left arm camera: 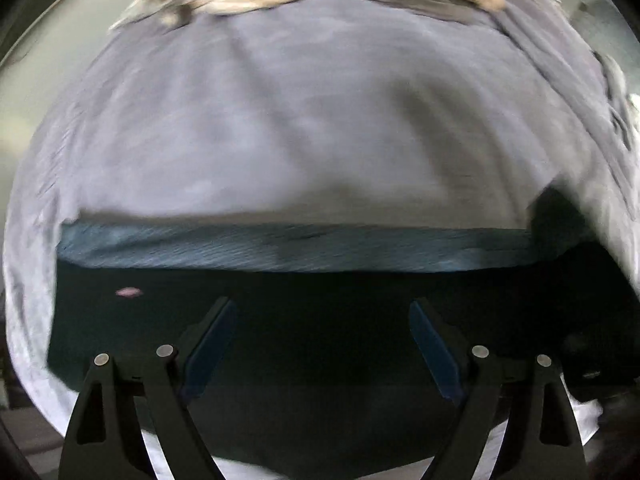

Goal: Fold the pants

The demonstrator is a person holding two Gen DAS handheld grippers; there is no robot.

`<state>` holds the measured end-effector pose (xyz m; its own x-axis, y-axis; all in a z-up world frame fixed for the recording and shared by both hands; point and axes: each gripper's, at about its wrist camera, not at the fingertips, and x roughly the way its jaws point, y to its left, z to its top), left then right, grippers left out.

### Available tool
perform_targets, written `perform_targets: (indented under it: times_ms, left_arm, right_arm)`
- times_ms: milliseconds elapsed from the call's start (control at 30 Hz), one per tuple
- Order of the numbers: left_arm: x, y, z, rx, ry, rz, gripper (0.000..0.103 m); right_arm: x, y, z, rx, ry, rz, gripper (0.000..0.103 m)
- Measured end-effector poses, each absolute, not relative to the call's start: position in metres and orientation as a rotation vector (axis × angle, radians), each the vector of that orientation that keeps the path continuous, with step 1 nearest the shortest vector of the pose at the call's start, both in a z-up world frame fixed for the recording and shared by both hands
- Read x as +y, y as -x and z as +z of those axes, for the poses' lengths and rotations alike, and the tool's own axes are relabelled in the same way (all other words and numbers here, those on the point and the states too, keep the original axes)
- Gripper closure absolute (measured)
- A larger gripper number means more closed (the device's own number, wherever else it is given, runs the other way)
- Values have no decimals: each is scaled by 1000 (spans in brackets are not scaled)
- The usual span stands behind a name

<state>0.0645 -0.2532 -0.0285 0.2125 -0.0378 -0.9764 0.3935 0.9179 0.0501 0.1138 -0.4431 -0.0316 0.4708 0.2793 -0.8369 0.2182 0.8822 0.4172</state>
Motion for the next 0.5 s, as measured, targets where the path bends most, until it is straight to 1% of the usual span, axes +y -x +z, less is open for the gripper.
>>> perform_targets:
  times_ms: [33, 67, 133, 200, 233, 267, 300, 333, 400, 500]
  left_arm:
    - [-237, -67, -28, 1339, -306, -291, 15]
    - [-220, -64, -30, 1351, -298, -279, 15]
    - [-199, -63, -29, 1365, -294, -260, 15]
    - [-184, -62, -29, 1376, -284, -259, 15]
    - [-180, -61, -29, 1379, -276, -267, 15]
    - [-176, -60, -28, 1380, -271, -278, 15]
    - [-176, -57, -28, 1384, -270, -289, 15]
    - [-177, -55, -28, 1391, -266, -306, 15]
    - [-180, -53, -25, 1400, -239, -362, 15]
    - [-199, -46, -23, 1435, -180, -501, 15]
  right_arm:
    - [-424, -117, -42, 1131, -472, 32, 85]
    - [-402, -121, -53, 1177, -411, 18, 80]
    - [-357, -123, -66, 1234, -204, -54, 73]
    - [-329, -121, -59, 1225, -28, -86, 59]
    - [-319, -118, -52, 1214, 18, -81, 54]
    - [-308, -111, -39, 1189, 44, -47, 43]
    - [-305, -106, -31, 1175, 36, -13, 41]
    - [-305, -101, -24, 1163, 4, 28, 41]
    - [-326, -89, -11, 1161, -206, 103, 41]
    - [-393, -70, -25, 1164, -661, 46, 41]
